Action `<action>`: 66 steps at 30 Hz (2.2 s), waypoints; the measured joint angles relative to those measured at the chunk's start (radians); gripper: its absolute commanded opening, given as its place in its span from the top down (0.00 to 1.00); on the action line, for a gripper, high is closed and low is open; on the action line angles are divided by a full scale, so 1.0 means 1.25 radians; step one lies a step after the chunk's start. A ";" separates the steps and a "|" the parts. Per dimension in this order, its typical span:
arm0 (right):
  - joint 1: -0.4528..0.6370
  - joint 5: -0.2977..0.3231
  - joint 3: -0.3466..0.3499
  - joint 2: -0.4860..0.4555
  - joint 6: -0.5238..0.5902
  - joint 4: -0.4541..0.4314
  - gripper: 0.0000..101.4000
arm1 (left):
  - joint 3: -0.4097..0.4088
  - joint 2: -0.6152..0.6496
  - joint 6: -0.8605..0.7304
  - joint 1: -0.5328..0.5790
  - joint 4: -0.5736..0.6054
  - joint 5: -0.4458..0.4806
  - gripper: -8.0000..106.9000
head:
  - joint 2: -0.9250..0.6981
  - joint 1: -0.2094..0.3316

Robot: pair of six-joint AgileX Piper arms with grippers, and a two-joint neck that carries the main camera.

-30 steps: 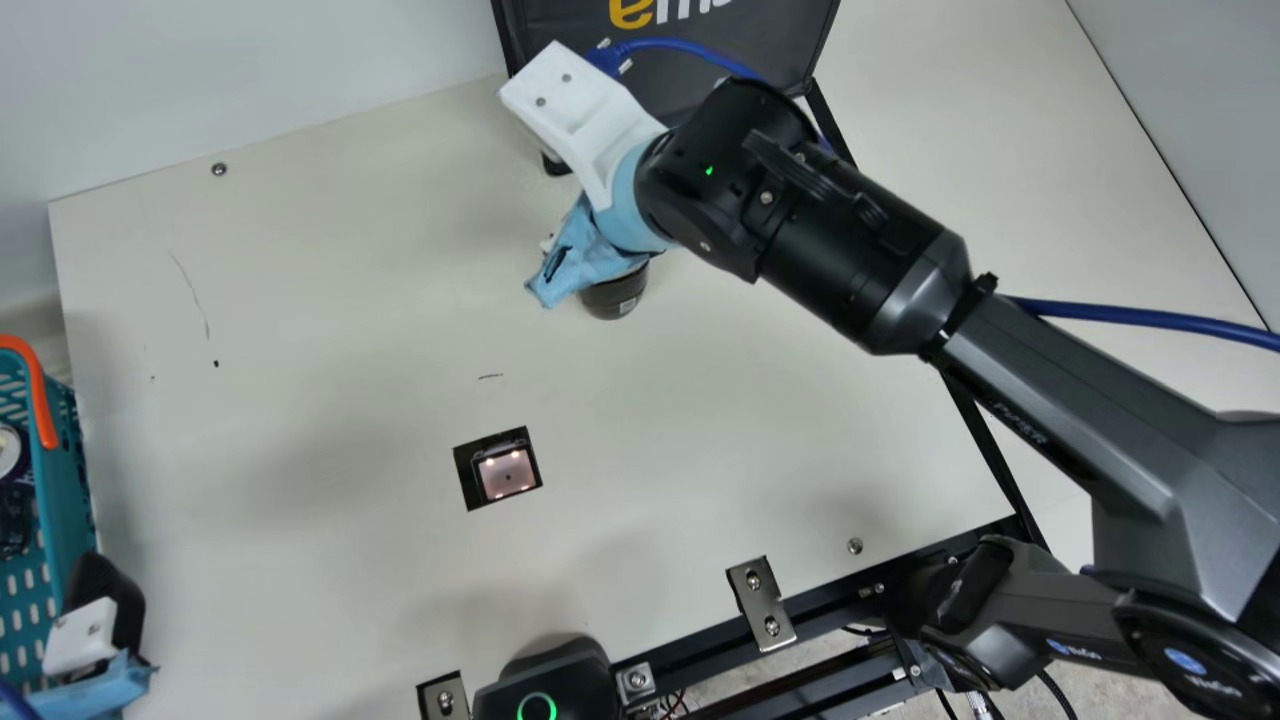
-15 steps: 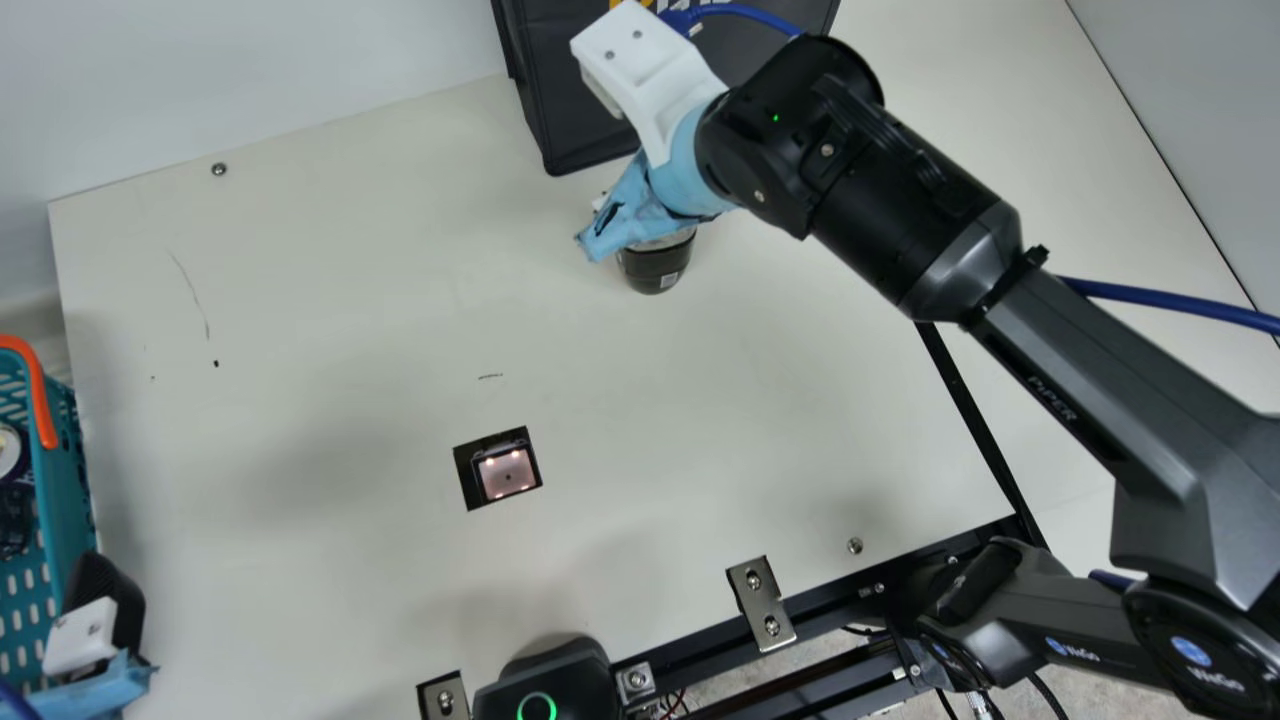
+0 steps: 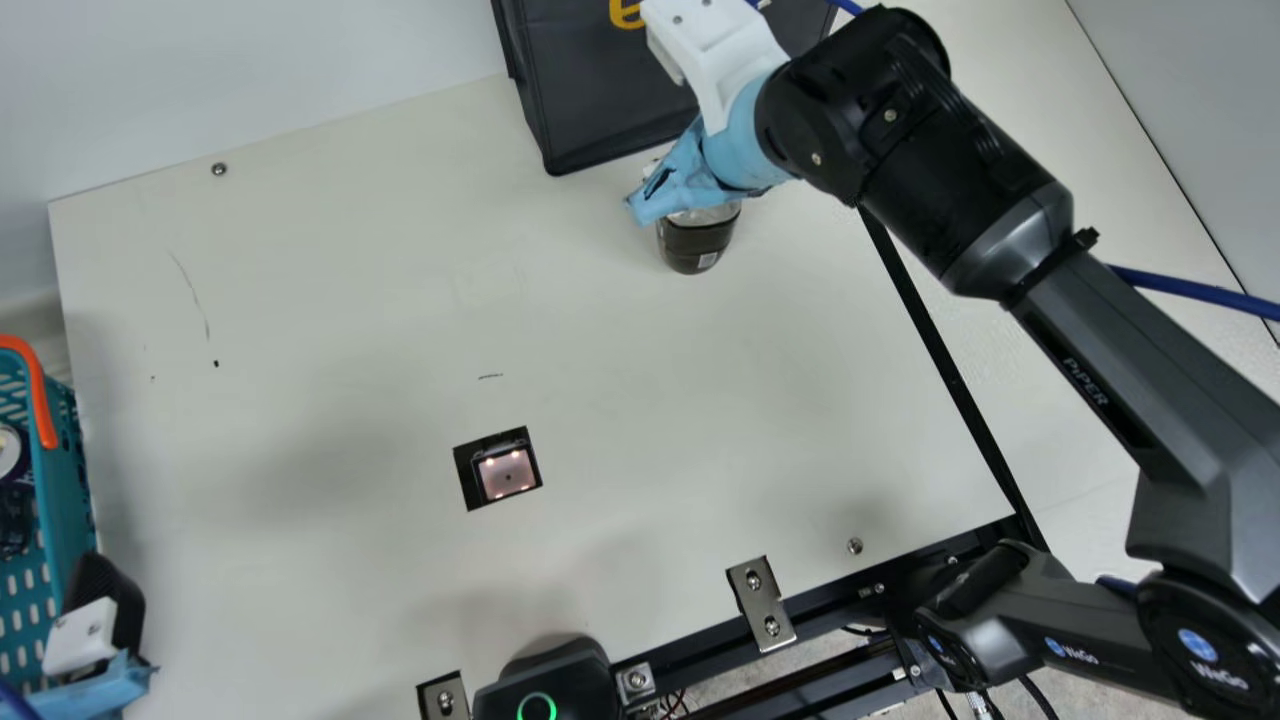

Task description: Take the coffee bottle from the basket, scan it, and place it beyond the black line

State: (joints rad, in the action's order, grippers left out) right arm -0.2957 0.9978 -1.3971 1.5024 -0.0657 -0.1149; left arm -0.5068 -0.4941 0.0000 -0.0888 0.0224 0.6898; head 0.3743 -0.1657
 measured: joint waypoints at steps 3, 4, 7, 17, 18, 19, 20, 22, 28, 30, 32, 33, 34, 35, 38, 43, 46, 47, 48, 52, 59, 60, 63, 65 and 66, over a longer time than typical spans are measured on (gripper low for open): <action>0.018 -0.001 0.004 -0.005 0.004 0.004 1.00 | 0.000 0.000 0.000 0.000 0.000 0.000 0.15 | 0.000 0.000; 0.024 -0.002 0.006 -0.006 0.005 0.007 1.00 | 0.000 0.000 0.000 0.000 0.000 0.000 0.15 | 0.000 0.001; 0.044 -0.003 0.012 -0.008 0.013 0.013 1.00 | 0.000 0.000 0.000 0.000 0.000 0.000 0.15 | 0.000 0.001; 0.103 -0.007 0.024 -0.020 0.031 0.030 1.00 | 0.000 0.000 0.000 0.000 0.000 0.000 0.15 | 0.001 0.000; 0.109 -0.007 0.026 -0.021 0.033 0.032 1.00 | 0.000 0.000 0.000 0.000 0.000 0.000 0.15 | 0.000 0.001; 0.114 -0.007 0.026 -0.022 0.034 0.034 1.00 | 0.000 0.000 0.000 0.000 0.000 0.000 0.15 | 0.001 0.001; 0.121 -0.008 0.028 -0.024 0.037 0.037 1.00 | 0.000 0.000 0.000 0.000 0.000 0.000 0.15 | 0.000 0.000; 0.132 -0.010 0.030 -0.024 0.038 0.040 1.00 | 0.000 0.000 0.000 0.000 0.000 0.000 0.15 | 0.000 0.001; 0.171 -0.018 0.031 -0.025 0.053 0.051 1.00 | 0.000 0.000 0.000 0.000 0.000 0.000 0.15 | 0.000 0.001; 0.186 -0.018 0.031 -0.025 0.057 0.059 1.00 | 0.000 0.000 0.000 0.000 0.000 0.000 0.15 | 0.000 0.000; 0.198 -0.018 0.031 -0.024 0.059 0.063 1.00 | 0.000 0.000 0.000 0.000 0.000 0.000 0.15 | 0.000 0.000; 0.206 -0.018 0.030 -0.024 0.063 0.064 1.00 | 0.000 0.000 0.000 0.000 0.000 0.000 0.15 | 0.000 0.000; 0.212 -0.018 0.029 -0.024 0.064 0.064 1.00 | 0.000 0.000 0.000 0.000 0.000 0.000 0.15 | 0.000 0.000; 0.219 -0.018 0.028 -0.024 0.066 0.066 1.00 | 0.000 0.000 0.000 0.000 0.000 0.000 0.15 | 0.000 0.000; 0.241 -0.018 0.027 -0.024 0.076 0.072 1.00 | 0.000 0.000 0.000 0.000 0.000 0.000 0.15 | 0.000 0.000; 0.275 -0.019 0.033 -0.024 0.086 0.078 1.00 | 0.000 0.000 0.000 0.000 0.000 0.000 0.15 | 0.000 0.001; 0.294 -0.020 0.037 -0.025 0.087 0.078 1.00 | 0.000 0.000 0.000 0.000 0.000 0.000 0.15 | 0.000 0.000; 0.300 -0.021 0.039 -0.026 0.089 0.078 1.00 | 0.000 0.000 0.000 0.000 0.000 0.000 0.15 | 0.000 0.000; 0.307 -0.023 0.041 -0.027 0.090 0.078 1.00 | 0.000 0.000 0.000 0.000 0.000 0.000 0.15 | 0.001 0.001; 0.331 -0.026 0.046 -0.029 0.094 0.078 1.00 | 0.000 0.000 0.000 0.000 0.000 0.000 0.15 | 0.000 0.000; 0.368 -0.029 0.053 -0.034 0.104 0.080 1.00 | 0.000 0.000 0.000 0.000 0.000 0.000 0.15 | 0.000 0.000; 0.373 -0.030 0.054 -0.034 0.106 0.082 1.00 | 0.000 0.000 0.000 0.000 0.000 0.000 0.15 | 0.000 0.001; 0.388 -0.031 0.057 -0.034 0.112 0.084 1.00 | 0.000 0.000 0.000 0.000 0.000 0.000 0.15 | 0.000 0.001; 0.398 -0.032 0.057 -0.034 0.114 0.085 1.00 | 0.000 0.000 0.000 0.000 0.000 0.000 0.15 | 0.000 0.000; 0.403 -0.033 0.057 -0.034 0.117 0.085 1.00 | 0.000 0.000 0.000 0.000 0.000 0.000 0.15 | 0.000 0.000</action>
State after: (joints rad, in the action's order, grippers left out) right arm 0.2086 0.9564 -1.3254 1.4604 0.0805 -0.0081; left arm -0.5068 -0.4941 0.0000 -0.0888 0.0224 0.6898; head 0.3743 -0.1657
